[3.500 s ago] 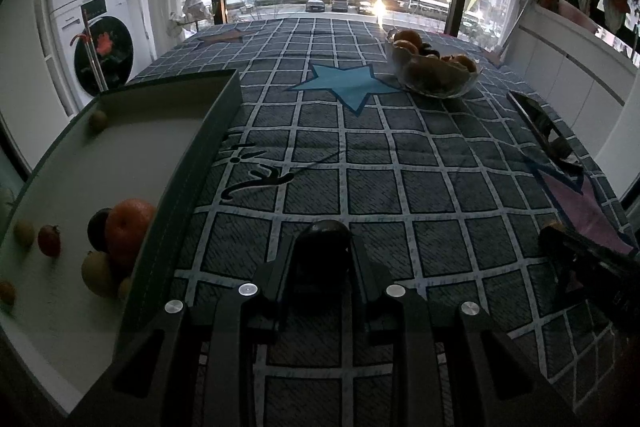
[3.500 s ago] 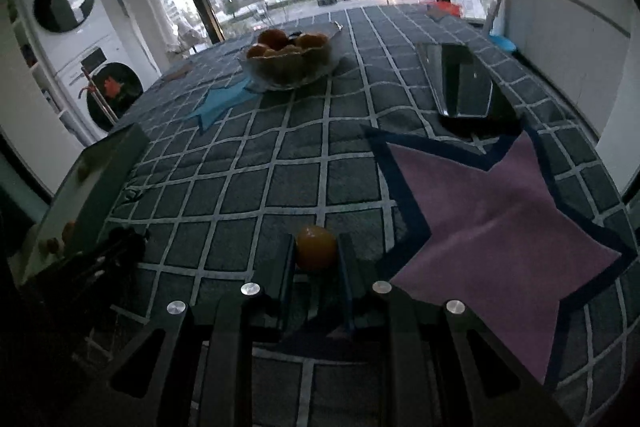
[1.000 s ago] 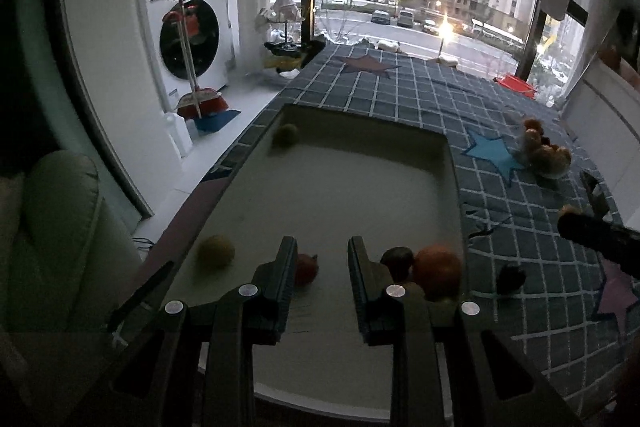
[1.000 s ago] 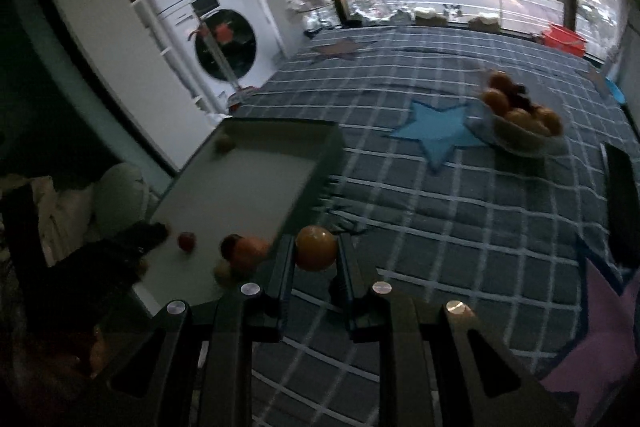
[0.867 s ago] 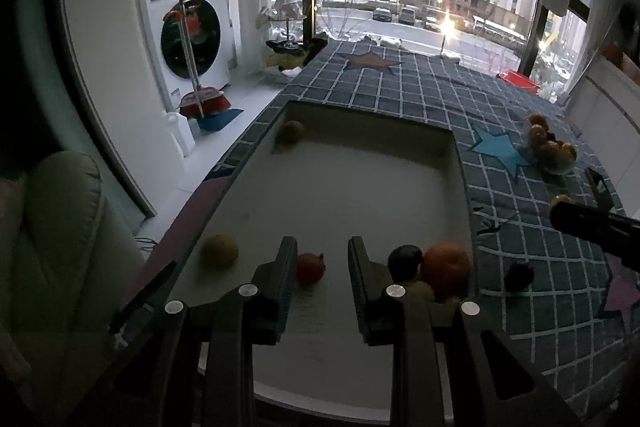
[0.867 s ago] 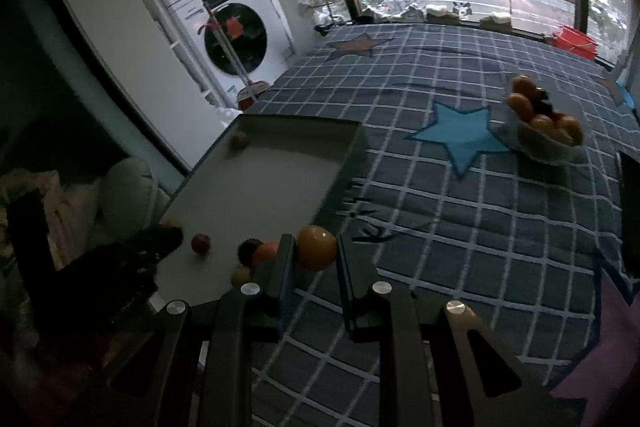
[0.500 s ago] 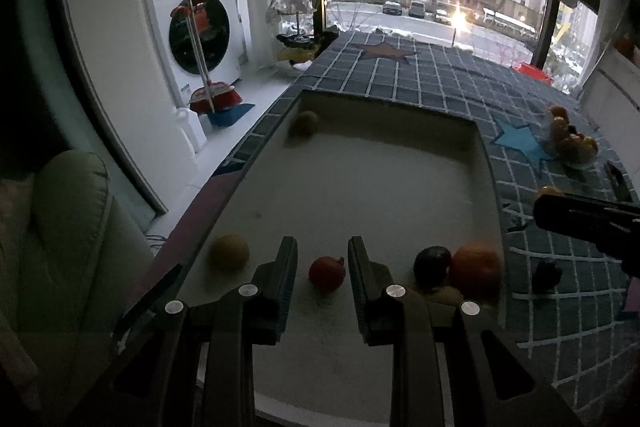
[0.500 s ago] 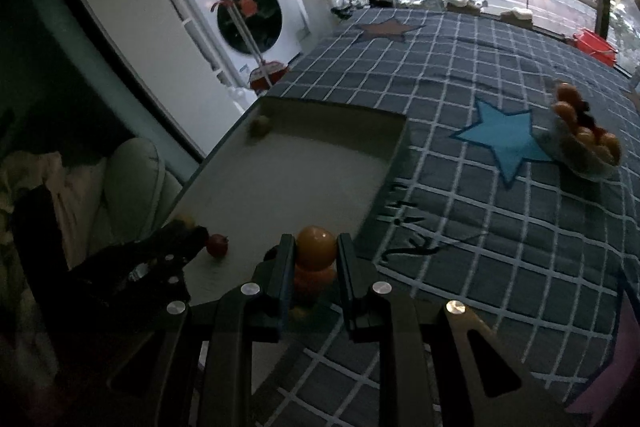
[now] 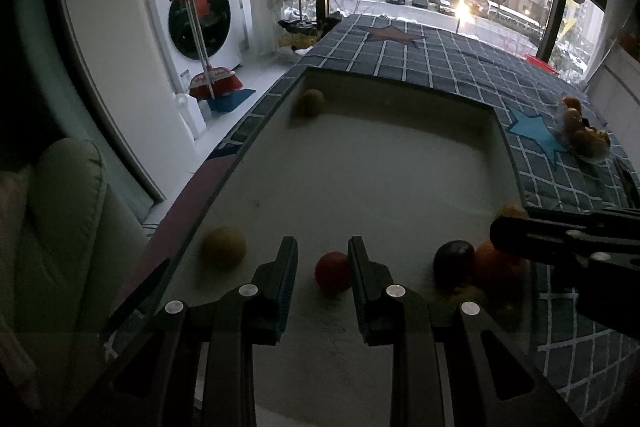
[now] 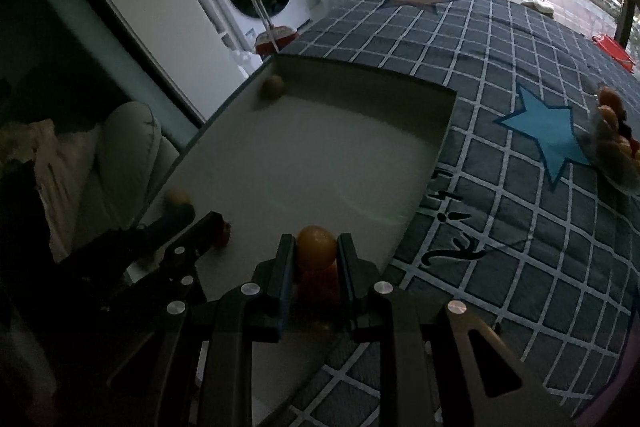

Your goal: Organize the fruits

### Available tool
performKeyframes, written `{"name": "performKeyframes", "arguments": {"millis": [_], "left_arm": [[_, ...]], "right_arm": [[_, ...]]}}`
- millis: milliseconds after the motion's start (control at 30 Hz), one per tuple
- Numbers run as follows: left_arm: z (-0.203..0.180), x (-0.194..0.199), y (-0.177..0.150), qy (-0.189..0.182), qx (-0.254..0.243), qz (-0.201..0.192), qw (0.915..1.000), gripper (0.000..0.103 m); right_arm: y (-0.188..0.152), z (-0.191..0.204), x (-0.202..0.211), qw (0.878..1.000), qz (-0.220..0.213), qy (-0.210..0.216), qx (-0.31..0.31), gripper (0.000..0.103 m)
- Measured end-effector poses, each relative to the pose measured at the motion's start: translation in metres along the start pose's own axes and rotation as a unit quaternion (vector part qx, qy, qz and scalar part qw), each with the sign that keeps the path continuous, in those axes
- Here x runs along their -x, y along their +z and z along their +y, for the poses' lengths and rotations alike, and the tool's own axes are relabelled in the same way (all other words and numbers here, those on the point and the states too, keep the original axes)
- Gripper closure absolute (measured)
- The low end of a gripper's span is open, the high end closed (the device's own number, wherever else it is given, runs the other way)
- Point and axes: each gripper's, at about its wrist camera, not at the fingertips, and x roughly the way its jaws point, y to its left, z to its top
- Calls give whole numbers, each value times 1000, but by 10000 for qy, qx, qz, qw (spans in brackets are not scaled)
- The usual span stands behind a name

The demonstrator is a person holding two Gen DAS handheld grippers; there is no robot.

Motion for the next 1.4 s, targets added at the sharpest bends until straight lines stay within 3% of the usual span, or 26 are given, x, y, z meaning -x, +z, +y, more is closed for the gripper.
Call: {"name": "performKeyframes", "arguments": {"millis": [67,133,200,233,267,300,333,367,433,633,733,767,1400], "left_arm": [[-2,-1,0,18,-29,-13,10000,75],[-4,-1,1,13,-71,14,10000,75],[-5,-2,1,-4,-101,45,9999,74],[-6,-3,1,-13,-129,71,9999,74],[-7,-3,1,4,-140,79,9999,57],[-7,-2,1,49,-138,65,9999,26],[-6,1,0,130,-105,-34,9999,16],[-5,6,-1,189,-75,-183,9996,13],[-5,12,-1,146,-100,-310,9994,13],[-5,14,-4,126,-31,-93,9999,13],[-4,14,-8,39,52,3,10000,13],[-3,15,-8,17,64,25,10000,3],[-3,30,-19,36,5,58,10000,0]], "right_arm": [[1,1,-5,9999,85,-62,31,79],[2,1,-6,9999,81,-65,6,71],[4,0,-8,9999,120,-6,-66,37],[4,0,-7,9999,106,-12,-92,32],[4,1,-5,9999,63,-13,-79,30],[4,3,-4,10000,46,-25,-44,30],[4,3,-3,10000,46,-39,-18,29],[4,4,-1,10000,44,-52,9,25],[4,4,2,10000,35,-61,8,23],[1,0,8,9998,102,-189,-56,18],[-2,1,12,9993,97,-354,42,6],[-3,2,13,9993,113,-363,72,0],[-15,23,22,9941,124,-830,684,0]]}}
